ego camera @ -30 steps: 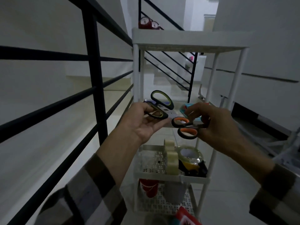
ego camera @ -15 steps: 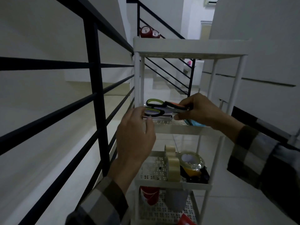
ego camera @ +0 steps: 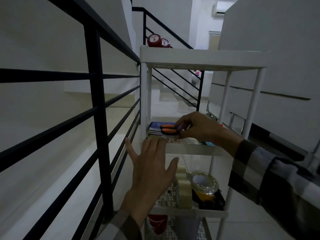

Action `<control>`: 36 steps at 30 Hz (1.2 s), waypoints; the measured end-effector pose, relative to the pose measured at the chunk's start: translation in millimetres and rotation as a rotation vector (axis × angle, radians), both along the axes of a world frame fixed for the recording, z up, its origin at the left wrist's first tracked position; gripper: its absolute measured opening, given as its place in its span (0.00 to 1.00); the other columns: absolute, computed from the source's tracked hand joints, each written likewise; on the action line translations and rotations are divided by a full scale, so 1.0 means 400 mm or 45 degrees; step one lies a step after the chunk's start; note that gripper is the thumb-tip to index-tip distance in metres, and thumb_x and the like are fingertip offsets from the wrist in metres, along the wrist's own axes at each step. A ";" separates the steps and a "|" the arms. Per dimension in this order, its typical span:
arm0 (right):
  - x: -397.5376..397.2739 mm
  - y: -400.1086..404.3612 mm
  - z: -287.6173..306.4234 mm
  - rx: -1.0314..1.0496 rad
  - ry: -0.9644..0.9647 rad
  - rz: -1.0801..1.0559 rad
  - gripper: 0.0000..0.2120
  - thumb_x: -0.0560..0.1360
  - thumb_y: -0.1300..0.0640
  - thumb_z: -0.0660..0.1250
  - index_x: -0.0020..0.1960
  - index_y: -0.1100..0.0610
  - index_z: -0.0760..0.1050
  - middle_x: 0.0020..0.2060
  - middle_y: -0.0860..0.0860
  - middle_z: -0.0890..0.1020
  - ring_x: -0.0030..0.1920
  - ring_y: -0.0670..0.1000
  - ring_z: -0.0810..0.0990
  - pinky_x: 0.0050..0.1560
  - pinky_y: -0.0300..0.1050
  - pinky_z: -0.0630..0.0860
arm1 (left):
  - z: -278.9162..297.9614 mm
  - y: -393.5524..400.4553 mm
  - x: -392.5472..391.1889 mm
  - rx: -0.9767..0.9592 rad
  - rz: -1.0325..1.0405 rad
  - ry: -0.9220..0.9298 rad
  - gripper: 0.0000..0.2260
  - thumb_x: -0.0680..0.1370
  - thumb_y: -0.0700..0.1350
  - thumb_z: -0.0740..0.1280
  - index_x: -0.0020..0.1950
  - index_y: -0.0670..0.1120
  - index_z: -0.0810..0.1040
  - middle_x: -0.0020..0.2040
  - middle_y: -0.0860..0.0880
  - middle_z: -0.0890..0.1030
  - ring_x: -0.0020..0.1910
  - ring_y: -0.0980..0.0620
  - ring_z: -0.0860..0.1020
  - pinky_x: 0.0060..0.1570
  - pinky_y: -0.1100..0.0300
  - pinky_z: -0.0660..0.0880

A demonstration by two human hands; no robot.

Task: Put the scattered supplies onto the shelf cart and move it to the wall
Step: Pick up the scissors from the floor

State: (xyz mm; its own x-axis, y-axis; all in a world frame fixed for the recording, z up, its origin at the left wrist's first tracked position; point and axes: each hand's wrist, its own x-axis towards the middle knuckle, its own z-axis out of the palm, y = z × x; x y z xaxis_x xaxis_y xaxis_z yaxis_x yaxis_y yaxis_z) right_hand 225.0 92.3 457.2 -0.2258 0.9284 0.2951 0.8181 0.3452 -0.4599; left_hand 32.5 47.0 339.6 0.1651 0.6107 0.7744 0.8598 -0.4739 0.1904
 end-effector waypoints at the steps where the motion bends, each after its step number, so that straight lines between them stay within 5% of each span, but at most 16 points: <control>1: 0.002 -0.004 0.003 -0.025 0.033 -0.009 0.19 0.72 0.56 0.79 0.61 0.50 0.82 0.49 0.48 0.84 0.46 0.44 0.81 0.48 0.41 0.78 | -0.002 0.000 0.004 0.005 0.005 -0.022 0.21 0.78 0.62 0.63 0.65 0.52 0.78 0.61 0.55 0.79 0.67 0.51 0.75 0.76 0.25 0.46; 11: -0.024 -0.029 -0.039 -0.018 0.156 0.061 0.08 0.75 0.61 0.75 0.52 0.51 0.82 0.48 0.48 0.84 0.51 0.48 0.82 0.57 0.54 0.82 | -0.023 0.013 0.021 0.096 -0.088 -0.328 0.17 0.81 0.53 0.66 0.66 0.48 0.79 0.62 0.52 0.80 0.67 0.51 0.76 0.79 0.33 0.51; 18: -0.037 -0.036 -0.053 0.026 0.174 0.063 0.08 0.75 0.64 0.74 0.52 0.54 0.83 0.52 0.47 0.84 0.57 0.47 0.81 0.60 0.50 0.80 | -0.012 0.002 0.020 0.160 -0.217 -0.513 0.16 0.80 0.47 0.68 0.66 0.42 0.77 0.59 0.46 0.76 0.61 0.45 0.75 0.67 0.40 0.73; 24: -0.031 -0.051 -0.057 0.062 0.051 0.055 0.05 0.78 0.53 0.72 0.52 0.50 0.87 0.51 0.45 0.84 0.52 0.44 0.80 0.56 0.44 0.79 | -0.013 0.005 0.017 0.048 -0.098 -0.290 0.17 0.81 0.54 0.65 0.67 0.48 0.78 0.61 0.50 0.79 0.66 0.46 0.76 0.78 0.36 0.59; 32: -0.001 -0.088 -0.041 0.056 -0.122 0.054 0.09 0.81 0.55 0.67 0.57 0.50 0.85 0.57 0.45 0.82 0.57 0.45 0.78 0.59 0.43 0.78 | -0.021 0.005 0.006 0.059 -0.043 -0.151 0.17 0.80 0.56 0.64 0.67 0.51 0.78 0.62 0.52 0.79 0.68 0.48 0.74 0.78 0.32 0.54; 36: 0.006 -0.097 -0.080 0.213 -0.134 0.022 0.08 0.81 0.53 0.67 0.59 0.49 0.81 0.51 0.41 0.79 0.48 0.36 0.77 0.53 0.34 0.76 | -0.026 -0.005 0.014 0.072 -0.072 -0.188 0.18 0.81 0.55 0.66 0.69 0.49 0.77 0.64 0.51 0.78 0.70 0.47 0.74 0.79 0.33 0.52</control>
